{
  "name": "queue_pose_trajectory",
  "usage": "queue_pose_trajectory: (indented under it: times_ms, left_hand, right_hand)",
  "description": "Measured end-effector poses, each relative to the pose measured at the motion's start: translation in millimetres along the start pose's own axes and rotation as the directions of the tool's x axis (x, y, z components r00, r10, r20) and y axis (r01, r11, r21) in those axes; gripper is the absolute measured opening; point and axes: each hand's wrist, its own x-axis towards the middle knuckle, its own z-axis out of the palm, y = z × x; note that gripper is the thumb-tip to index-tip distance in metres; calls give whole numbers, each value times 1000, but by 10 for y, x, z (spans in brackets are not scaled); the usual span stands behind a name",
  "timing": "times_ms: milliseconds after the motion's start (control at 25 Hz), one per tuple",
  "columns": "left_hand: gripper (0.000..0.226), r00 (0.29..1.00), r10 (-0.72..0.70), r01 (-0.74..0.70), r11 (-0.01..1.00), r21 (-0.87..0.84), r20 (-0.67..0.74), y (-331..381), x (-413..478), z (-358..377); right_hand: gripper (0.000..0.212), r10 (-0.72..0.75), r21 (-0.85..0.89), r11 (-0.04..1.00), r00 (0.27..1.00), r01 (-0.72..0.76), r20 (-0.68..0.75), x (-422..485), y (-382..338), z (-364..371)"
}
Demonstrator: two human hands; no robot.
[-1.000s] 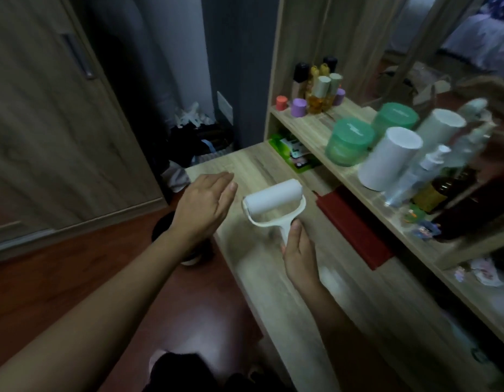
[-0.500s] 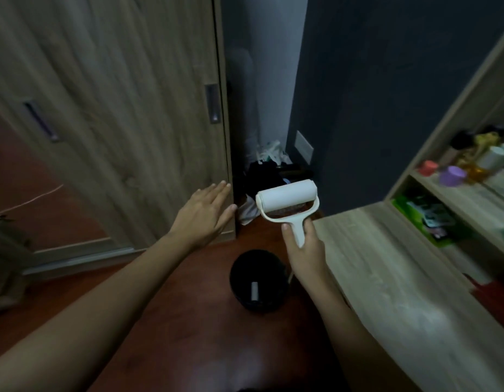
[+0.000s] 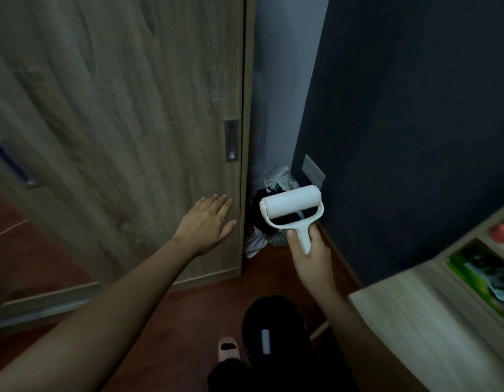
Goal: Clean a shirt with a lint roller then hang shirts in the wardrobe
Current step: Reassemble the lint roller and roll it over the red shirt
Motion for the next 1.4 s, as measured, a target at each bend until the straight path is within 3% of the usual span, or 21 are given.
queue_pose_trajectory:
  times_ms: [280, 440, 520, 640, 720, 880, 1400]
  left_hand:
    - [51, 972, 222, -234, 939, 252, 75, -935, 1730, 299]
    - [33, 865, 482, -490, 753, 439, 138, -1284, 2309, 357]
    - [24, 818, 560, -541, 669, 510, 132, -1382, 2431, 441]
    - [27, 771, 635, -575, 652, 494, 59, -1454, 2474, 580]
    - [35, 774, 633, -558, 665, 496, 22, -1473, 2407, 612]
    - [29, 781, 623, -529, 690, 494, -33, -1678, 2227, 611]
    - [32, 905, 412, -398, 739, 544, 102, -3250, 634, 299]
  right_hand:
    - [8, 13, 21, 1000, 997, -12, -71, 1531, -75, 528]
    - [7, 24, 14, 1000, 998, -23, -54, 2013, -122, 624]
    - [5, 53, 32, 998, 997, -51, -56, 2160, -110, 677]
    - [9, 67, 84, 995, 996, -62, -51, 2285, -93, 804]
    - [12, 64, 112, 992, 997, -59, -40, 2300, -123, 878]
    - [11, 31, 119, 993, 998, -24, -62, 2319, -193, 1088]
    - [2, -46, 112, 993, 999, 46, 2, 1784, -885, 2346]
